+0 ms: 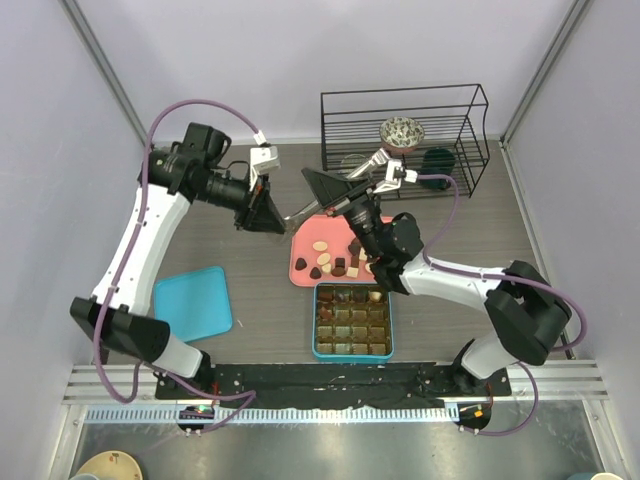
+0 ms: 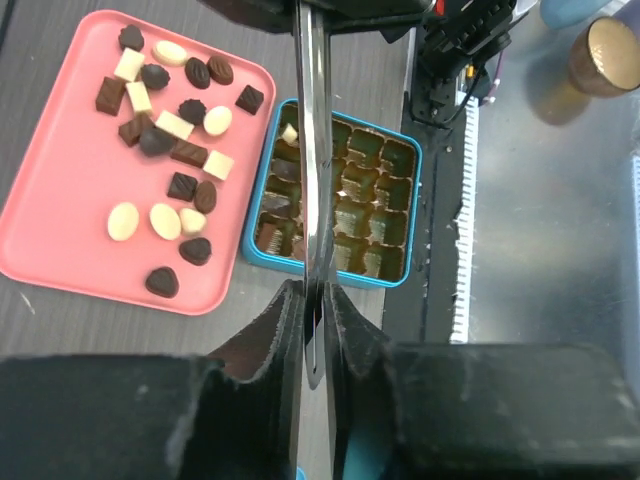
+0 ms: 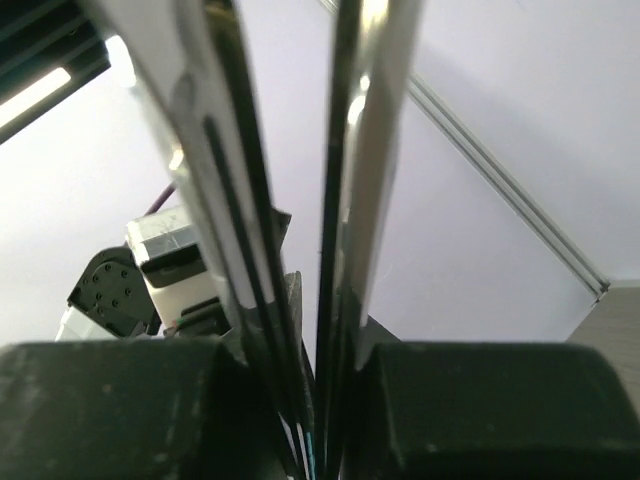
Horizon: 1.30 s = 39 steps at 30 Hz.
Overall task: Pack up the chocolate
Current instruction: Adjust the clamp.
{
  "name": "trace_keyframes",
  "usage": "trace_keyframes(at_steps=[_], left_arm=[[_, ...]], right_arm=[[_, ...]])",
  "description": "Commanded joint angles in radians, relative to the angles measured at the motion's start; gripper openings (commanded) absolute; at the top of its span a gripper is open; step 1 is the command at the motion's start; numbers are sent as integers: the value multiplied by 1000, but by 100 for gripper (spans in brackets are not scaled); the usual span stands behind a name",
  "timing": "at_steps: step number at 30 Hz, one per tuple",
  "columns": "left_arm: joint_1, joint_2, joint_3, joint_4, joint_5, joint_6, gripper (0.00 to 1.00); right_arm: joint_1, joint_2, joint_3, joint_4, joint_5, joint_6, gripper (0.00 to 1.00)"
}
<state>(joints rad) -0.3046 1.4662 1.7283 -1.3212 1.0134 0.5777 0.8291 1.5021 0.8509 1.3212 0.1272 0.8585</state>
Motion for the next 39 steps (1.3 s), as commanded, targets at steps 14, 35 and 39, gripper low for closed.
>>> trace_keyframes(at_steps=[14,35,39], left_arm=[[-4,31,34,-339,113,152,27],[-4,-21,86,-340,83,128,0],[-5,-29,85,-339,96,119,0]], right_arm=[[-4,49,43,250,5,-27,1],[-146,-206,-81,-123,-634,-78,66],[-246,-195,-14,-149,-846,-3,76]])
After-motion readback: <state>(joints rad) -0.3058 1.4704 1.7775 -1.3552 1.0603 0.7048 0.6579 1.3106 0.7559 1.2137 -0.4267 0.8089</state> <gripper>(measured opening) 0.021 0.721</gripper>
